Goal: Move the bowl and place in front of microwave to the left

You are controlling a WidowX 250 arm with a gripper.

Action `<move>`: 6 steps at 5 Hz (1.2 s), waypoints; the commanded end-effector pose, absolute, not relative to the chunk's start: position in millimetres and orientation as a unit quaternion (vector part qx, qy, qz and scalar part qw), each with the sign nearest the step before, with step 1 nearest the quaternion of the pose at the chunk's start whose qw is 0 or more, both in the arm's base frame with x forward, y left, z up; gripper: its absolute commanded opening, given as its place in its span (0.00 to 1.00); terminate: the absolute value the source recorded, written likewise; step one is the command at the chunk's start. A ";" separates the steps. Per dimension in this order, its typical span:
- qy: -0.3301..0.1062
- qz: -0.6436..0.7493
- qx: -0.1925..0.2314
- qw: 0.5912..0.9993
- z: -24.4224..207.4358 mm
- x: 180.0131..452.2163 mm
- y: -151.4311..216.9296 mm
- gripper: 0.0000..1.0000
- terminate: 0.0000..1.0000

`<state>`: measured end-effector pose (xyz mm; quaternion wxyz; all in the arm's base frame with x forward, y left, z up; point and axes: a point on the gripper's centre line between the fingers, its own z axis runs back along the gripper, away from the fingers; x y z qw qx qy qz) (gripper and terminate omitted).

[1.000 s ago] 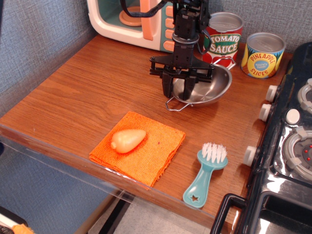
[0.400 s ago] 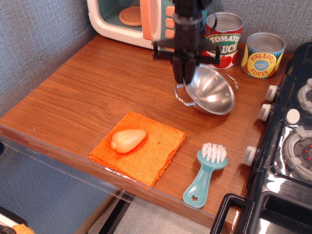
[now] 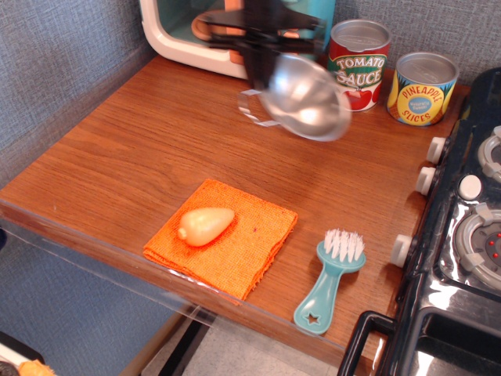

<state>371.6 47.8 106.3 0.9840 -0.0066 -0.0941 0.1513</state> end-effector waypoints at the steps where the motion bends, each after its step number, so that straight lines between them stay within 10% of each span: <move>1: -0.105 0.206 0.030 0.973 124.0 345.4 128.9 0.00 0.00; 6: -0.050 0.289 0.080 0.953 85.4 360.0 215.9 0.00 0.00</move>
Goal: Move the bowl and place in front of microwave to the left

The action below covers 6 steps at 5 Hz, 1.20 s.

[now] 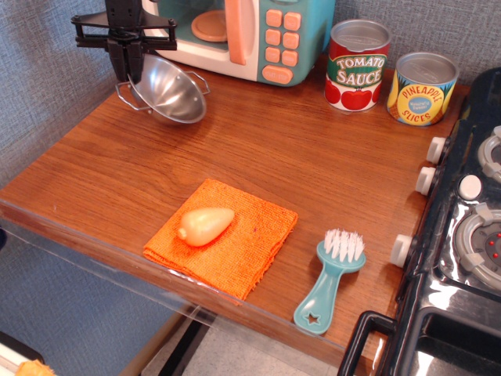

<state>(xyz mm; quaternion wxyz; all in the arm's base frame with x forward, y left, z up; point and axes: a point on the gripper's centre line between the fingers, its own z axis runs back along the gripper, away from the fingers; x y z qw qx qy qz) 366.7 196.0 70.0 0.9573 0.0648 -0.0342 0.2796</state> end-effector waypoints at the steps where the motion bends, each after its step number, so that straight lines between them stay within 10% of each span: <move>1: -0.043 0.297 0.084 0.950 81.9 355.3 224.1 0.00 0.00; 2: -0.036 0.296 0.081 0.951 80.4 354.2 223.6 1.00 0.00; 6: -0.157 0.056 0.037 0.985 154.3 339.4 172.2 1.00 0.00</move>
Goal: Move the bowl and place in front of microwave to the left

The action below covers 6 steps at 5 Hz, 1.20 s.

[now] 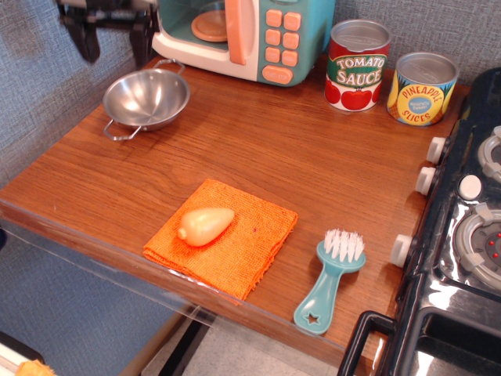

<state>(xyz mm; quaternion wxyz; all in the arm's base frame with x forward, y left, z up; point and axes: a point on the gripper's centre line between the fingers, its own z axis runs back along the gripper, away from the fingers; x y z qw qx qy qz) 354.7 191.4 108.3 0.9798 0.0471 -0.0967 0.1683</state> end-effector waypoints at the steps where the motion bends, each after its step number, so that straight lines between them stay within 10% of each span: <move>1: -0.154 0.001 0.023 0.988 156.1 329.6 141.9 1.00 0.00; 5: -0.090 0.018 0.035 0.995 133.9 314.6 121.7 1.00 0.00; 6: -0.090 0.018 0.035 0.995 133.9 314.6 121.7 1.00 1.00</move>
